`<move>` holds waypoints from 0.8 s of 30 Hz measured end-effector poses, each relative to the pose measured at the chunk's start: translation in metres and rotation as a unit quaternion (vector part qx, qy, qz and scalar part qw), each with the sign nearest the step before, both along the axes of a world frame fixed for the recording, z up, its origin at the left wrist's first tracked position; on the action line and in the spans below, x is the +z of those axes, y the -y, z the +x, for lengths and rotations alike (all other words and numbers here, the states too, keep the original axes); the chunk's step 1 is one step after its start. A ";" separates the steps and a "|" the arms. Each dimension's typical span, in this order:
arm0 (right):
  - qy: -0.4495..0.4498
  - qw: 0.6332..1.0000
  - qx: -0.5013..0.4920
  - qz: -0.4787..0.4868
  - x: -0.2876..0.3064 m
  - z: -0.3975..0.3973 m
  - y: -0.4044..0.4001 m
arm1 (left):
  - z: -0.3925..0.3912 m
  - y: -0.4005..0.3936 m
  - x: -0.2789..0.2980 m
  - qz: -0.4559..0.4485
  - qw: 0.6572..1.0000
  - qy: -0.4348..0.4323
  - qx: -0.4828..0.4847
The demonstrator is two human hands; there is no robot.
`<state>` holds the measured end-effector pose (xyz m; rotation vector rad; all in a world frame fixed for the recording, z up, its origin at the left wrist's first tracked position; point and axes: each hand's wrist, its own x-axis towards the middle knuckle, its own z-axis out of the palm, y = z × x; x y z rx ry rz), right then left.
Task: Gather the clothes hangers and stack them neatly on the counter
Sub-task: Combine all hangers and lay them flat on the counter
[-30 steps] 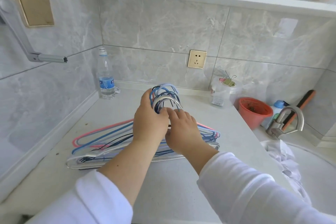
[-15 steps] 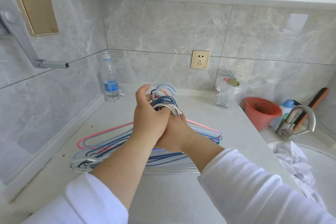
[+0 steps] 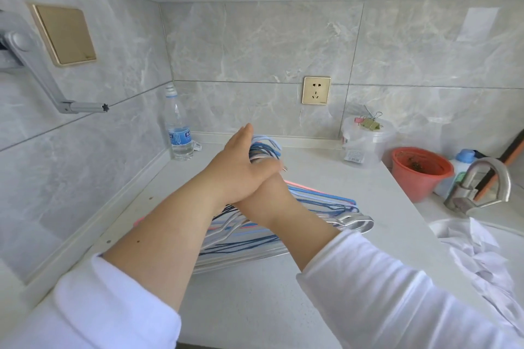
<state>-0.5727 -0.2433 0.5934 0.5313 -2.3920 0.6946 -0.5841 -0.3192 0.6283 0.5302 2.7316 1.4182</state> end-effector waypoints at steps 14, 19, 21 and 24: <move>0.225 0.929 0.046 -0.291 0.005 -0.004 -0.012 | 0.004 0.012 -0.021 0.375 0.909 0.175 -0.038; 0.250 0.924 0.045 -0.287 0.024 0.000 -0.017 | 0.002 0.023 -0.020 0.342 0.926 0.147 -0.059; 0.250 0.922 0.046 -0.293 0.030 -0.001 -0.017 | -0.002 0.025 -0.018 0.300 0.944 0.113 -0.078; 0.250 0.923 0.023 -0.290 0.035 -0.003 -0.015 | -0.014 0.032 -0.025 0.081 0.988 0.050 -0.118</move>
